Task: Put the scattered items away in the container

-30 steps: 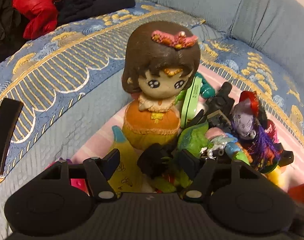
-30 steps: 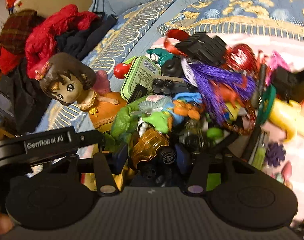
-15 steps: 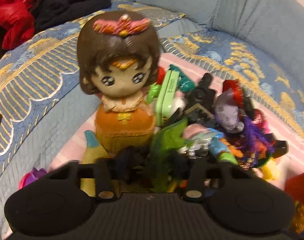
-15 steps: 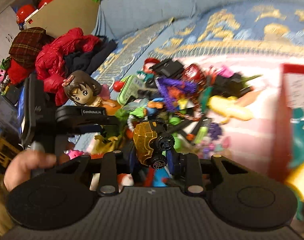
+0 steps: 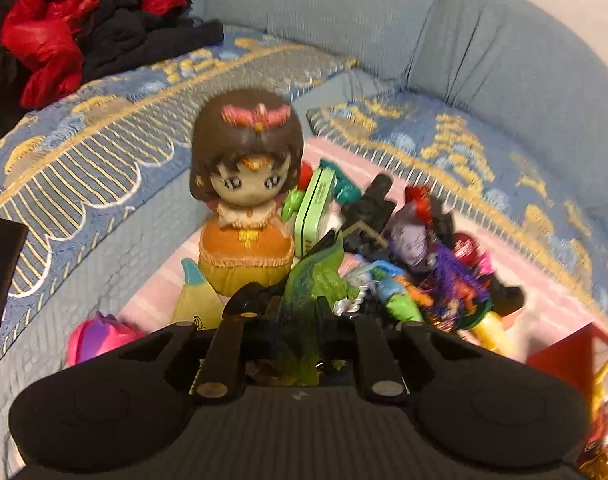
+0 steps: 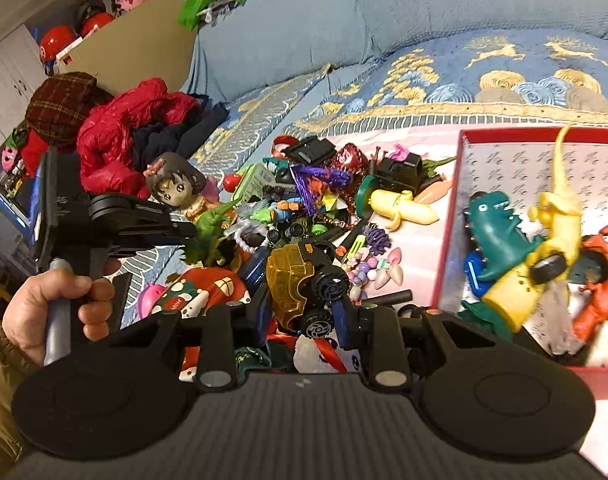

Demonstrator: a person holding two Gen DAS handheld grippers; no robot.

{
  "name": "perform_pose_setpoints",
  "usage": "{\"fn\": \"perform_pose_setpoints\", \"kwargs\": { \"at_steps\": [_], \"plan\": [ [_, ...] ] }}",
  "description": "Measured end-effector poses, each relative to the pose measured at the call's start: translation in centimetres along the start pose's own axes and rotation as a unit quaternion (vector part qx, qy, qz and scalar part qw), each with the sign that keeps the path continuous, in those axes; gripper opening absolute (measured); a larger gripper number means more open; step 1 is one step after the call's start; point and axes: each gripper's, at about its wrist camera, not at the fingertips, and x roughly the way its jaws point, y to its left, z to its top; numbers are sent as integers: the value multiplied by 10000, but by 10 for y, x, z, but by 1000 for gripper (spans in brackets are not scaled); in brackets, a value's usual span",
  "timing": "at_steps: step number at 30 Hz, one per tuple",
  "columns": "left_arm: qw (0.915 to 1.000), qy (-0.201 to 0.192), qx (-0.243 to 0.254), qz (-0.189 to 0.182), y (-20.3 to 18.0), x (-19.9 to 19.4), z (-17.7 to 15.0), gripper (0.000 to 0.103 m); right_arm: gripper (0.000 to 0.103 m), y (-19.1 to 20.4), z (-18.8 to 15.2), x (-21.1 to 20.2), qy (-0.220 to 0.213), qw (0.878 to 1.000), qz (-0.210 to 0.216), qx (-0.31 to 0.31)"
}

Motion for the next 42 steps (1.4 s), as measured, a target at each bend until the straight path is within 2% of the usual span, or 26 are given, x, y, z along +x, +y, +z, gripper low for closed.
{"fn": "perform_pose_setpoints", "kwargs": {
  "at_steps": [5,7,9,12,16,20,21,23,25,28,31,36,39,41,42],
  "plan": [
    [9995,-306,43,-72,-11,-33,-3,15,30,0,-4,-15,-98,9999,-57,-62],
    [9988,-467,75,-135,-18,-47,-6,0,30,0,-4,-20,-151,9998,-48,-95],
    [9979,-567,317,-67,-28,-54,-9,0,30,3,-5,-25,-226,9991,-240,-281],
    [9984,-331,397,-236,-37,-51,-11,0,30,1,-3,-33,-261,9994,-134,-184],
    [9973,-339,581,-304,-51,-55,-15,0,30,-4,-4,-43,-322,9993,-126,-107],
    [9943,-50,991,-378,-75,-43,-25,0,30,-9,-8,-50,-311,9994,-108,-66],
    [9931,38,1112,-359,-82,-38,-28,2,30,-10,-9,-51,-315,9994,-103,-76],
    [9905,152,1333,-296,-94,-26,-33,18,30,-13,-10,-52,-325,9993,-115,-114],
    [9902,144,1384,-124,-101,-13,-32,46,30,-17,-11,-52,-316,9994,-146,-75],
    [9910,43,1295,335,-103,9,-21,50,30,-23,-10,-51,-295,9994,-151,-10],
    [9930,148,1098,414,-101,33,-8,57,30,-28,-7,-49,-279,9995,-136,18],
    [9912,565,1064,551,-100,73,0,60,30,-35,-2,-43,-279,9995,-132,69],
    [9887,720,1124,676,-99,93,-1,56,30,-40,0,-41,-250,9995,-122,146],
    [9883,808,1110,672,-96,98,-3,37,30,-42,-1,-41,-239,9995,-124,165],
    [9885,808,1100,655,-95,98,-4,35,30,-42,-1,-41,-240,9995,-132,166]
  ]
}}
